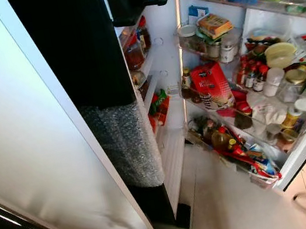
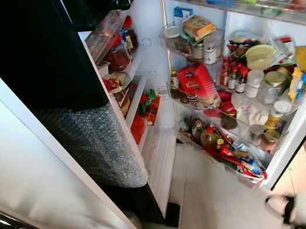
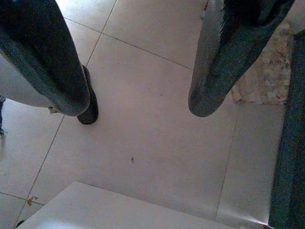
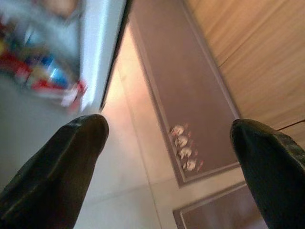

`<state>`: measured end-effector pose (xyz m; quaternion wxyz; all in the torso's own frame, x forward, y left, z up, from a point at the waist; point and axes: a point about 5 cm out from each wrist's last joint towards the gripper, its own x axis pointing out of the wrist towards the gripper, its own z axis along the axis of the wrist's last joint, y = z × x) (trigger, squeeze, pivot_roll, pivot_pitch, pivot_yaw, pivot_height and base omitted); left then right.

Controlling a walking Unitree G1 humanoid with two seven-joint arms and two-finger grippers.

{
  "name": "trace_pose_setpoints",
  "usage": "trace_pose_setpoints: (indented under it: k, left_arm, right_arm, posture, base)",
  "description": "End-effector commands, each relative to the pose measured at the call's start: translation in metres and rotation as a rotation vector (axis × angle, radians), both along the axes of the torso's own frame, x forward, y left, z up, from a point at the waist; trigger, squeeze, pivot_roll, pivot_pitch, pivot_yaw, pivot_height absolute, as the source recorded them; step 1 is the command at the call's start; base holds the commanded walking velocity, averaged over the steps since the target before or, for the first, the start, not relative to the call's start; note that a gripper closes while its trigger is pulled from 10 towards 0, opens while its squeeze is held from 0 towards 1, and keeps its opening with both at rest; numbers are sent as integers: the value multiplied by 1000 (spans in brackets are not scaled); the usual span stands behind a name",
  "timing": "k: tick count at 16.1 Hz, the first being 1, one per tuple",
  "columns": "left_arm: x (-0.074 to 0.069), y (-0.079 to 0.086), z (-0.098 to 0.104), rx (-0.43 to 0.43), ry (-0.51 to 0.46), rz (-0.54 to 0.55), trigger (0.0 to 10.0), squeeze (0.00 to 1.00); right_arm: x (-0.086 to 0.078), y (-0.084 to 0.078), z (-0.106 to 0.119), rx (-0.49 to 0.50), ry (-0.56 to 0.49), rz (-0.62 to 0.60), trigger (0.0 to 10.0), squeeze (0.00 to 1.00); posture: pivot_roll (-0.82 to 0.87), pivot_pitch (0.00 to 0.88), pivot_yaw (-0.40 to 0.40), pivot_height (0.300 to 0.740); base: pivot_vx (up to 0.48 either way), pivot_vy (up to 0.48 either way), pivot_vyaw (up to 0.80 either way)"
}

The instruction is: Restocking fridge

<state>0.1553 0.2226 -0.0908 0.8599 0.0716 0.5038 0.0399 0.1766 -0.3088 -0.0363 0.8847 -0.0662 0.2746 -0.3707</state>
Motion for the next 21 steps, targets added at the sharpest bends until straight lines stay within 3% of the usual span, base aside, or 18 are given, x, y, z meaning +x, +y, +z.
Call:
trace_pose_setpoints:
  k: [1, 3, 8, 10, 15, 21]
  left_arm:
    - [-2, 3, 0, 18, 19, -24, 10000, 0]
    - [3, 5, 2, 23, 6, -20, 10000, 0]
    - [4, 7, 3, 31, 5, -22, 10000, 0]
    - [5, 8, 4, 38, 2, -27, 10000, 0]
    - [2, 9, 3, 44, 9, -34, 10000, 0]
    - [0, 8, 2, 49, 13, -49, 10000, 0]
  right_arm:
    - [-5, 3, -2, 2, -25, -58, 10000, 0]
    - [-5, -9, 12, -61, -143, -166, 10000, 0]
    - [-19, -27, 34, -214, -247, -316, 10000, 0]
    - [-12, -32, 48, -269, -288, -299, 10000, 0]
    - [23, -35, 91, -351, -424, -255, 10000, 0]
    - [32, -32, 107, -379, -455, -274, 10000, 0]
  posture:
    - [-74, 0, 83, 740]
    - [-63, 0, 81, 740]
    - [-73, 0, 91, 740]
    - [-72, 1, 87, 740]
    - [-71, 0, 86, 740]
    - [-67, 0, 87, 740]
  base:
    - [0, 0, 0]
    - [0, 0, 0]
    - [0, 0, 0]
    - [0, 0, 0]
    - [0, 0, 0]
    - [0, 0, 0]
